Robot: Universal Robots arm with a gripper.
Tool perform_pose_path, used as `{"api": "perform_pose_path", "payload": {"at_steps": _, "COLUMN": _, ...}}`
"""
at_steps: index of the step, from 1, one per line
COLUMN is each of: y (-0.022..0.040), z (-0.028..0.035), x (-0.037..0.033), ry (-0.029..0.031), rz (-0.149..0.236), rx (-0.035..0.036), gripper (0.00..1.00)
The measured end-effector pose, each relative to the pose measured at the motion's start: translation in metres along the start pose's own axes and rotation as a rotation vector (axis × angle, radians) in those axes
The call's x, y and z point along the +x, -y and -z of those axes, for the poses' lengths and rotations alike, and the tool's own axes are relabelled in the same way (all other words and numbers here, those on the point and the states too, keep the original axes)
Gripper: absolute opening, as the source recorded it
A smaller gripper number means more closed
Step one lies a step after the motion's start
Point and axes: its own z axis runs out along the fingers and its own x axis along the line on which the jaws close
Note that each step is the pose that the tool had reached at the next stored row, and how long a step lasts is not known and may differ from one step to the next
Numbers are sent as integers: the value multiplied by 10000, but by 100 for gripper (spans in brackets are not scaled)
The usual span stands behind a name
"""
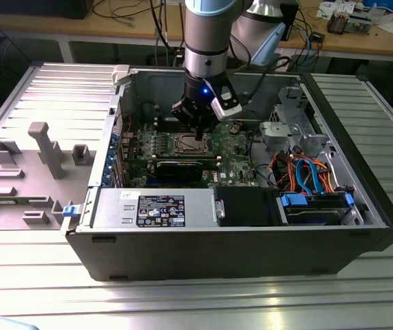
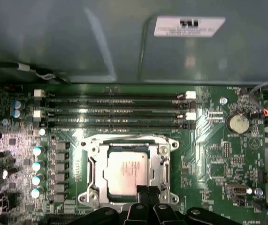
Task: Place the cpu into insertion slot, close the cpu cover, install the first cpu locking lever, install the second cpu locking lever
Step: 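Install the second cpu locking lever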
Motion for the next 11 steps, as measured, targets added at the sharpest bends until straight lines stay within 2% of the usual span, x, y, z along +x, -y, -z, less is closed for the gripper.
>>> {"api": "perform_pose_path", "payload": {"at_steps": 1, "y": 51, "z": -1, "x": 2, "ry": -1, "rz": -1, "rx": -21, "gripper": 11}}
{"api": "perform_pose_path", "payload": {"at_steps": 2, "y": 81, "z": 0, "x": 3, "ry": -5, "rz": -3, "rx": -85, "gripper": 11}}
{"api": "perform_pose_path", "payload": {"at_steps": 4, "y": 113, "z": 1, "x": 4, "ry": -24, "rz": -8, "rx": -322, "gripper": 11}}
{"api": "perform_pose_path", "payload": {"at_steps": 6, "y": 133, "z": 2, "x": 4, "ry": -60, "rz": -11, "rx": -504, "gripper": 11}}
{"api": "perform_pose_path", "payload": {"at_steps": 8, "y": 150, "z": 3, "x": 6, "ry": -112, "rz": -16, "rx": -589, "gripper": 11}}
{"api": "perform_pose_path", "payload": {"at_steps": 11, "y": 174, "z": 3, "x": 16, "ry": -154, "rz": -19, "rx": -598, "gripper": 11}}
